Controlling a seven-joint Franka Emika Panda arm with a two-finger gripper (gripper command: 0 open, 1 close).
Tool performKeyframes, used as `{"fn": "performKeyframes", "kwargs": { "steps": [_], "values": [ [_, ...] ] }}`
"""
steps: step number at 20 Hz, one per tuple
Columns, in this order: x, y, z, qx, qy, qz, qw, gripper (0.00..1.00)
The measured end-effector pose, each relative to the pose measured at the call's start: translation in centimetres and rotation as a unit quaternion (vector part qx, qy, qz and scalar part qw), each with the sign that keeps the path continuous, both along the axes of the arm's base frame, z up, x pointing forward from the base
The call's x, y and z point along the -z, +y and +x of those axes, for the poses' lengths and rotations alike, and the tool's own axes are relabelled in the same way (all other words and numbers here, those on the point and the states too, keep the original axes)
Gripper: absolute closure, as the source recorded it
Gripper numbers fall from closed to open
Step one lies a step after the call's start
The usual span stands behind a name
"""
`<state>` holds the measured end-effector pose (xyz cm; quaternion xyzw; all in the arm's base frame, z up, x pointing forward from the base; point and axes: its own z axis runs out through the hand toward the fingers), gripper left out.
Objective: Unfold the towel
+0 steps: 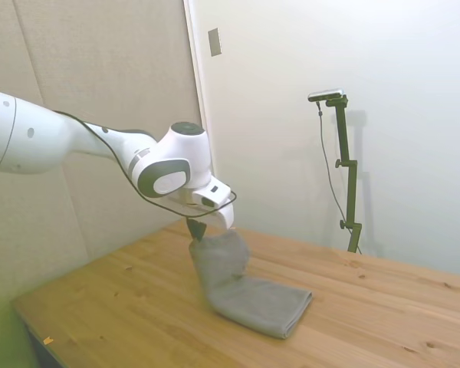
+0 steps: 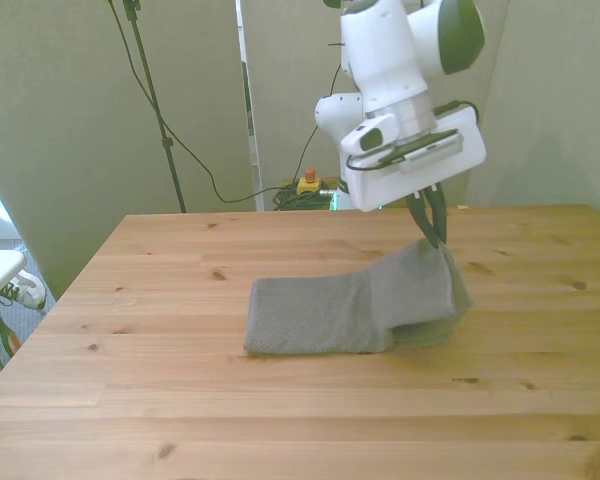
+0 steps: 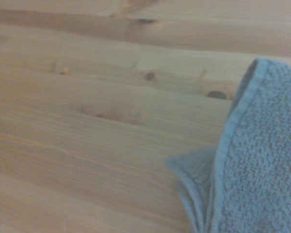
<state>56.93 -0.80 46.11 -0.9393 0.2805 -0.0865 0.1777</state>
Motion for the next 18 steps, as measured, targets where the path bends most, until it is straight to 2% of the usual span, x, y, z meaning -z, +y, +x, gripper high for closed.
{"fn": "performKeyframes", "kwargs": {
  "steps": [4,10,13,15,18],
  "values": [
    [2.5,0.9,-0.5,-0.005,0.008,-0.009,0.9999,0.0],
    [3.5,3.7,-0.6,-0.046,0.009,-0.006,0.9989,0.0],
    [3.9,3.5,-0.4,-0.049,0.009,-0.007,0.9987,0.0],
    [3.7,2.6,-0.3,-0.029,0.018,-0.016,0.9993,0.0],
    [2.0,0.7,-0.1,0.035,0.03,-0.064,0.9969,0.0]
  ]
}}
